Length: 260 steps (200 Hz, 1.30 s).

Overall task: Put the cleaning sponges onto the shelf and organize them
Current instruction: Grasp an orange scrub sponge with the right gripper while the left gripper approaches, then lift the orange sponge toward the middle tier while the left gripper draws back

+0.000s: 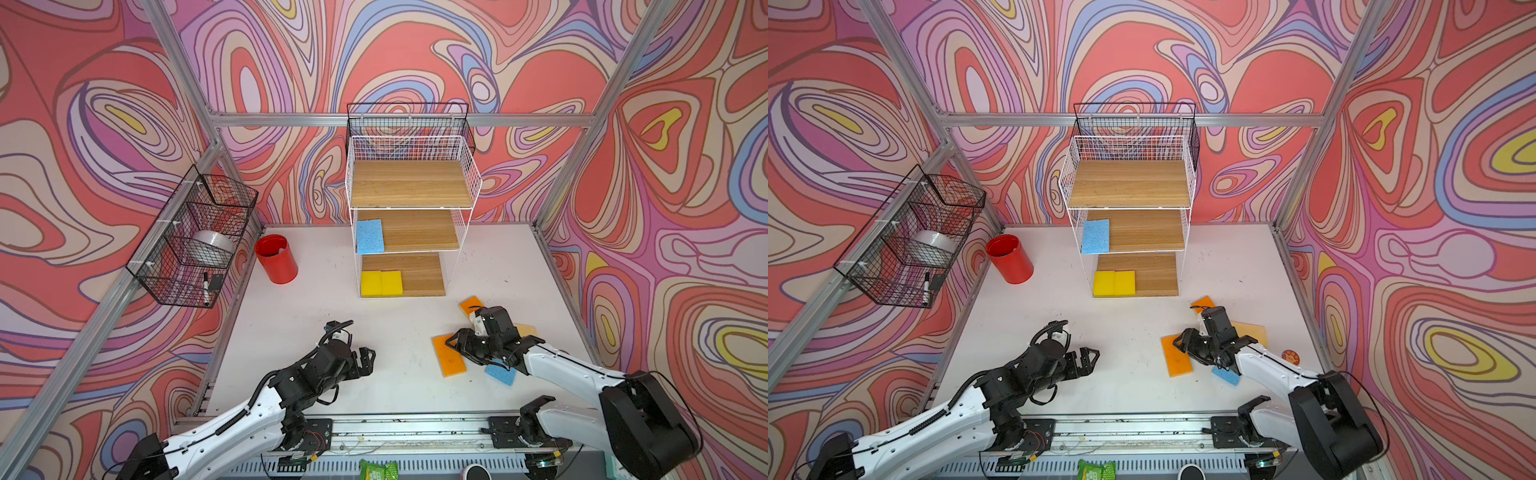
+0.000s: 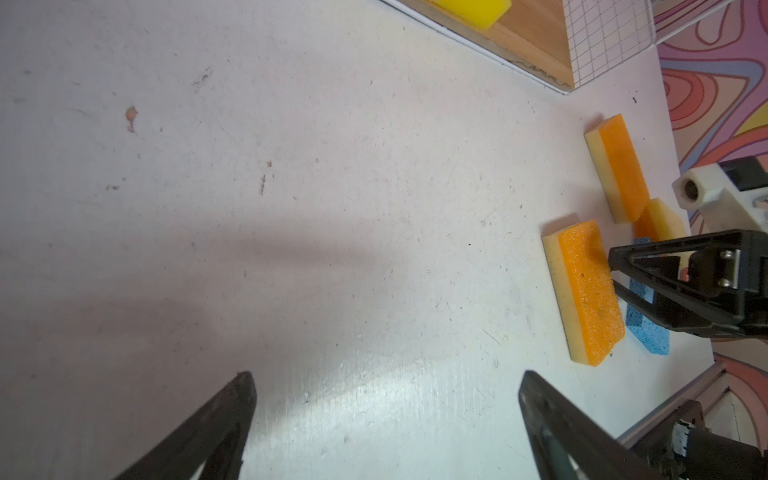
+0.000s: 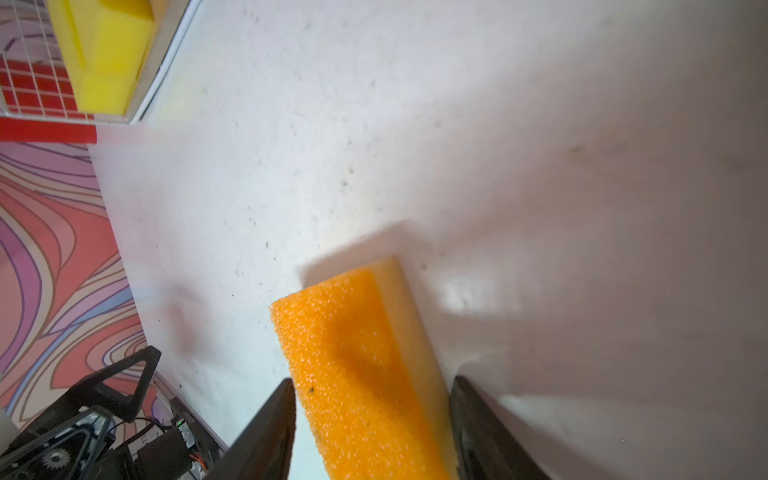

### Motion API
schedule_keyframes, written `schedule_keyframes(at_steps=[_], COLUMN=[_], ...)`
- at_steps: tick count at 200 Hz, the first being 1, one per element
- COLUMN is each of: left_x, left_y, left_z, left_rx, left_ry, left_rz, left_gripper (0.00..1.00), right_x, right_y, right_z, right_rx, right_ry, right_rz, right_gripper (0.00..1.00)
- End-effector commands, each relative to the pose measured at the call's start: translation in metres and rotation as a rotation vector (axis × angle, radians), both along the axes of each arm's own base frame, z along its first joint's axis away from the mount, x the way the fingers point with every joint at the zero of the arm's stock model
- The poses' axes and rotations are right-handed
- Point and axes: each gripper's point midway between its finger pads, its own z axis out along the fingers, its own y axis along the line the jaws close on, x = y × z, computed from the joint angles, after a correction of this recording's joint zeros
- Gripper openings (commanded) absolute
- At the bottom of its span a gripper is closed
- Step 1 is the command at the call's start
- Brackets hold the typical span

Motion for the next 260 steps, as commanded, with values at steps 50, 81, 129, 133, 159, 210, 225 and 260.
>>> schedule_keyframes(at_steps=[50, 81, 129, 133, 159, 210, 225, 260], left_x=[-0.010, -0.009, -0.003, -0.003, -0.003, -0.003, -0.002, 0.001], left_y=[0.007, -0.006, -0.043, -0.047, -0.074, -0.123, -0.135, -0.158], left_z=[-0.017, -0.017, -0.014, -0.016, -0.022, -0.033, -0.036, -0.039], left_rx=[-0.001, 0.004, -0.030, -0.028, -0.035, -0.076, -0.085, -0.109], left_ry=[0.053, 0.072, 0.052, 0.053, 0.067, 0.093, 0.097, 0.107], left_rz=[0.011, -0.043, -0.121, -0.128, -0.177, -0.247, -0.259, -0.284], left_gripper=[0.96, 0.81, 0.53, 0.51, 0.41, 0.40, 0.40, 0.40], right_x=[0.013, 0.013, -0.002, -0.004, -0.016, -0.029, -0.033, -0.040], right_y=[0.044, 0.037, 0.013, 0.012, 0.013, 0.018, 0.020, 0.026], right_z=[0.012, 0.022, 0.024, 0.023, 0.016, 0.014, 0.012, 0.012], right_rx=[-0.049, -0.124, -0.212, -0.206, -0.163, -0.101, -0.087, -0.021], right_ry=[-0.054, -0.072, -0.059, -0.051, -0.014, 0.007, 0.012, 0.017], right_rz=[0.090, 0.134, 0.149, 0.145, 0.144, 0.179, 0.190, 0.209], right_gripper=[0.62, 0.61, 0.43, 0.41, 0.33, 0.40, 0.42, 0.40])
